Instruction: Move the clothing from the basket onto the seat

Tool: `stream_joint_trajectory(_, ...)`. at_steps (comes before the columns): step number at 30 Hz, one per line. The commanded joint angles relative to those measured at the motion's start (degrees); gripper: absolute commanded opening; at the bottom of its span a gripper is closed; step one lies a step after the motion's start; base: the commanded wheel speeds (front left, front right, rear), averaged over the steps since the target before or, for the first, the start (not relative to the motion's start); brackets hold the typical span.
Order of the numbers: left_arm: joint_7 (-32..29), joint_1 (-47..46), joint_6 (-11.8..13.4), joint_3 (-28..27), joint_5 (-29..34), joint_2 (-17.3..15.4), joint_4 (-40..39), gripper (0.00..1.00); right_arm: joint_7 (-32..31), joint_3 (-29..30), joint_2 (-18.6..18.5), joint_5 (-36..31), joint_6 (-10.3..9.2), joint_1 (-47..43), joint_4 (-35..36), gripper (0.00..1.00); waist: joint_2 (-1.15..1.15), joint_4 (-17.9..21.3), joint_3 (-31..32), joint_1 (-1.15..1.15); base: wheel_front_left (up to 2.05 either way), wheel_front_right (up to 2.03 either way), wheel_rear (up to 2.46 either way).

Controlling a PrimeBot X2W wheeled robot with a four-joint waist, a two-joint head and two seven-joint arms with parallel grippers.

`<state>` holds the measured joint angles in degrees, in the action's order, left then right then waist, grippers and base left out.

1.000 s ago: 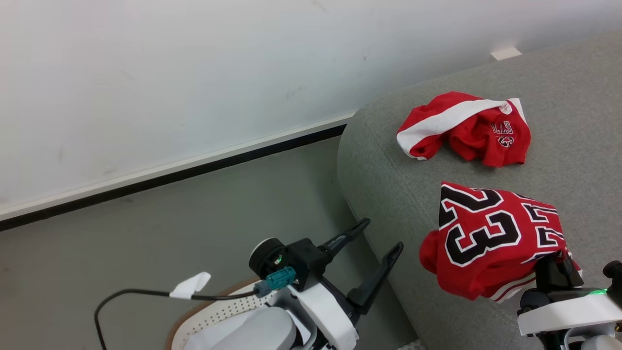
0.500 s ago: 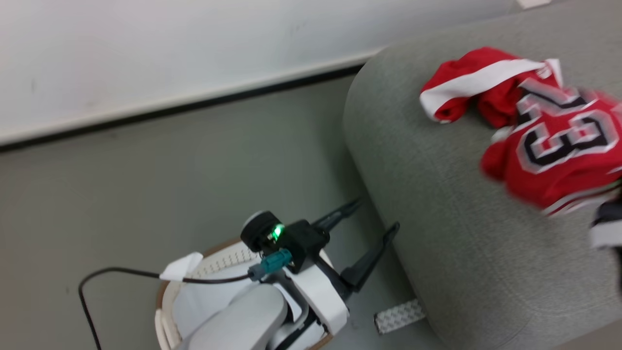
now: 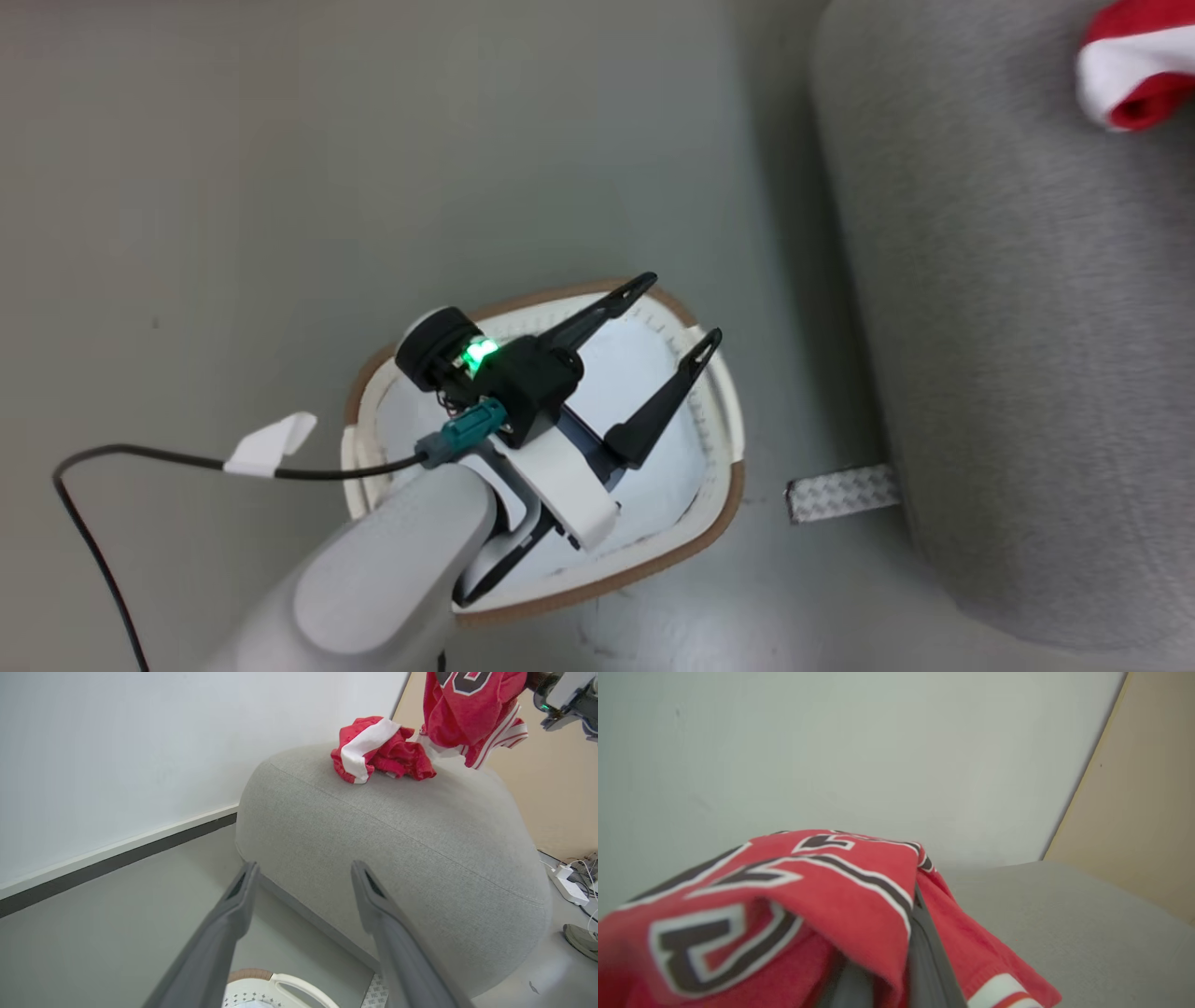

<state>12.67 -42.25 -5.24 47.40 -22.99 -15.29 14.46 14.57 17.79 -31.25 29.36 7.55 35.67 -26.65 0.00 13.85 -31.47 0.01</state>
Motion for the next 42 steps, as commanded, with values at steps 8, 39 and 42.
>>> stream_joint_trajectory(8, 0.7, -1.8, 0.3, -0.3, 0.2, -0.5, -0.2, 1.0, -6.9, -4.5, -2.0, -2.8, -0.13, 4.6, -15.4, 0.0, 0.0, -4.5, -5.4, -0.01, 0.0, 0.0, 0.0)
stream_joint_trajectory(39, 2.5, 16.7, 5.3, -14.2, -5.1, 0.4, 0.8, 1.0, -26.6, -25.1, -12.9, 11.7, -0.13, -7.6, 5.9, 1.0, 0.0, -4.0, 27.1, -0.01, 0.0, 0.0, 0.0)
stream_joint_trajectory(42, 2.5, 19.5, 6.3, -17.6, -5.4, -0.1, -0.3, 1.0, -25.0, -23.6, -10.9, 11.3, -0.13, -10.0, 9.8, 1.0, 0.0, -5.7, 30.1, -0.01, 0.0, 0.0, 0.0)
